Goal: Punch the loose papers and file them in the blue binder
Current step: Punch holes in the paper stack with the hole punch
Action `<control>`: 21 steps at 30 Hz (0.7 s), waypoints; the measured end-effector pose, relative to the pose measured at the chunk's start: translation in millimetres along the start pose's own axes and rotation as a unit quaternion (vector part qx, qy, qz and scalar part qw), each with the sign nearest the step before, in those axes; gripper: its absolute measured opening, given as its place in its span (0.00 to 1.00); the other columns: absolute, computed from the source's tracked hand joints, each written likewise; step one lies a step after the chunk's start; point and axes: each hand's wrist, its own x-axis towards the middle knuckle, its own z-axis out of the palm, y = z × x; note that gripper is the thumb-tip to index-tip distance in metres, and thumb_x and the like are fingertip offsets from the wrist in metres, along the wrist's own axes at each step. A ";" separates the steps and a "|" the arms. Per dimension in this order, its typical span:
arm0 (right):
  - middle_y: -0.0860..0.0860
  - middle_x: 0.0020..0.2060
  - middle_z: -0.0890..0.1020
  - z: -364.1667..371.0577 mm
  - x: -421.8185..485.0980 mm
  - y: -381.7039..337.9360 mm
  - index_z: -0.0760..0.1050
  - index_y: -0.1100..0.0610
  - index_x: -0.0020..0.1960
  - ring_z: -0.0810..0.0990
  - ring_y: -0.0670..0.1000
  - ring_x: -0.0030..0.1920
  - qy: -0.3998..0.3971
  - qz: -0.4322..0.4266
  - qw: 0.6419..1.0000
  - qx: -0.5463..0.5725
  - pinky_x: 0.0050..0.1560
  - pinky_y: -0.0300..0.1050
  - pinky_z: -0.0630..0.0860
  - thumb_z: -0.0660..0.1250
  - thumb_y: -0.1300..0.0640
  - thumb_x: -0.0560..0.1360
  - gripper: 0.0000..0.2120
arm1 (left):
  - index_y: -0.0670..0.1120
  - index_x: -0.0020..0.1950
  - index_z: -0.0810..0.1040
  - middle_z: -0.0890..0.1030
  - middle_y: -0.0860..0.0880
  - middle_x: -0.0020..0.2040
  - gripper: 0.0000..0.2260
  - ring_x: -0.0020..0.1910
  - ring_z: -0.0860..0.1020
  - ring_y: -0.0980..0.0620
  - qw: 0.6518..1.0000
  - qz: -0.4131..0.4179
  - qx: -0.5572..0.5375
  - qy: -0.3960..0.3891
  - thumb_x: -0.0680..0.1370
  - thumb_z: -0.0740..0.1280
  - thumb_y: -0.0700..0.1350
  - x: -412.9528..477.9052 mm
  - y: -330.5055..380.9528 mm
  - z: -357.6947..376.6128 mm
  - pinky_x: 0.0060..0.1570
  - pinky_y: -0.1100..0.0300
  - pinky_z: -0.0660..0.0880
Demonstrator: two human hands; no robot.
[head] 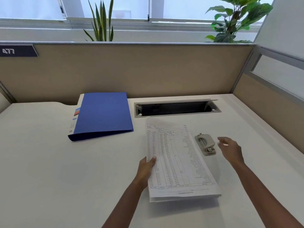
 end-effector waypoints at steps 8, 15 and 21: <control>0.63 0.55 0.80 13.0 23.1 4.0 0.74 0.59 0.63 0.78 0.58 0.51 -0.080 -0.016 0.995 -0.063 0.45 0.42 0.69 0.61 0.63 0.77 0.15 | 0.39 0.63 0.71 0.78 0.37 0.61 0.13 0.48 0.80 0.41 1.000 0.003 0.014 -0.001 0.80 0.58 0.40 23.7 -7.7 20.4 0.37 0.59 0.82; 0.59 0.46 0.83 16.7 28.5 6.7 0.76 0.55 0.60 0.77 0.55 0.42 -0.076 0.002 0.995 -0.063 0.41 0.43 0.70 0.63 0.64 0.75 0.15 | 0.39 0.64 0.71 0.78 0.38 0.61 0.13 0.52 0.79 0.40 1.000 0.003 0.025 0.016 0.81 0.58 0.40 34.6 -9.5 22.4 0.46 0.53 0.79; 0.60 0.46 0.83 14.4 31.0 7.0 0.77 0.53 0.59 0.81 0.60 0.47 -0.082 0.016 0.995 -0.044 0.50 0.52 0.77 0.65 0.63 0.74 0.14 | 0.40 0.65 0.71 0.79 0.39 0.60 0.14 0.51 0.80 0.41 1.000 0.002 0.021 0.005 0.81 0.58 0.41 37.1 -8.9 24.5 0.39 0.58 0.82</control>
